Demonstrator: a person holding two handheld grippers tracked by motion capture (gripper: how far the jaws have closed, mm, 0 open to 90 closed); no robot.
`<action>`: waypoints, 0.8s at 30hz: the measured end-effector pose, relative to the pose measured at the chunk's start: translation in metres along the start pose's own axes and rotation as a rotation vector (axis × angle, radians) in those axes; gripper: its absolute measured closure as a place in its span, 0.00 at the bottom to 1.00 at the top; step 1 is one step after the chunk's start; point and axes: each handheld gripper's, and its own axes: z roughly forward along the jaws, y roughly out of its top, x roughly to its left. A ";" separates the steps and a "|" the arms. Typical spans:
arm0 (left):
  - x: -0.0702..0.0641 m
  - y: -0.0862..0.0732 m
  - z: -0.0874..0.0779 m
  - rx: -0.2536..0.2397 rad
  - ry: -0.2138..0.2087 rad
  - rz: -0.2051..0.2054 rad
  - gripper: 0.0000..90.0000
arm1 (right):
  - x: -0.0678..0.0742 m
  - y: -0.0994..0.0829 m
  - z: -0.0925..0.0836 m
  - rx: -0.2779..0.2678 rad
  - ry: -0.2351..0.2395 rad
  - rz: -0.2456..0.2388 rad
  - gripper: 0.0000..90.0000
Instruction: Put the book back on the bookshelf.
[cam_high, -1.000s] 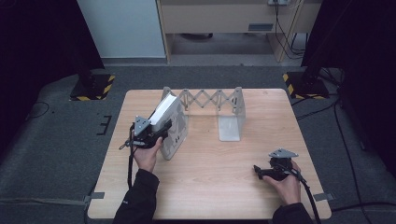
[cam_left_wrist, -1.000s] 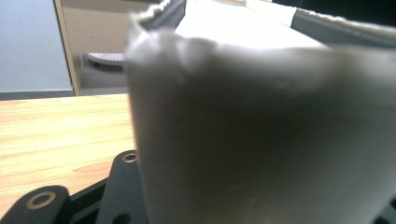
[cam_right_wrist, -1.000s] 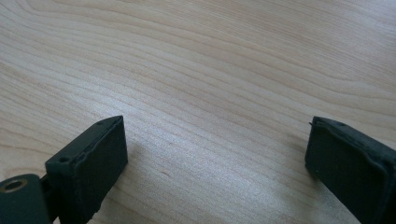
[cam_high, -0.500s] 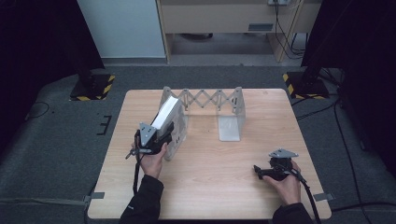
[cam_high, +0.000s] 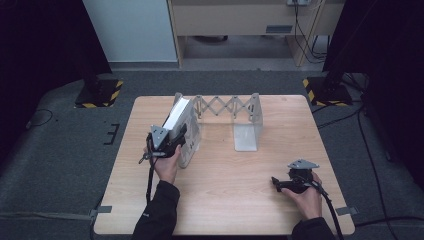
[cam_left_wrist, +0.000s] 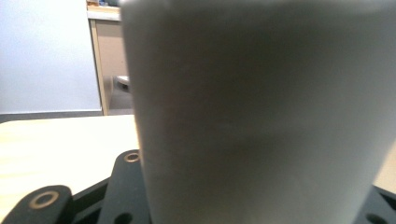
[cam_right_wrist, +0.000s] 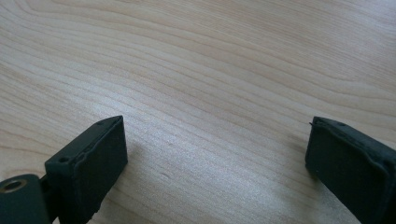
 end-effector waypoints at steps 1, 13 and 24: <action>-0.001 0.001 0.004 0.002 0.002 -0.001 0.57 | 0.000 0.000 0.000 0.000 0.000 0.000 0.07; -0.001 -0.001 0.011 0.037 -0.027 -0.004 0.54 | 0.000 0.000 0.000 0.000 0.000 0.001 0.07; -0.002 -0.026 -0.010 0.093 -0.038 0.010 0.55 | 0.000 0.000 0.000 -0.001 -0.001 -0.001 0.07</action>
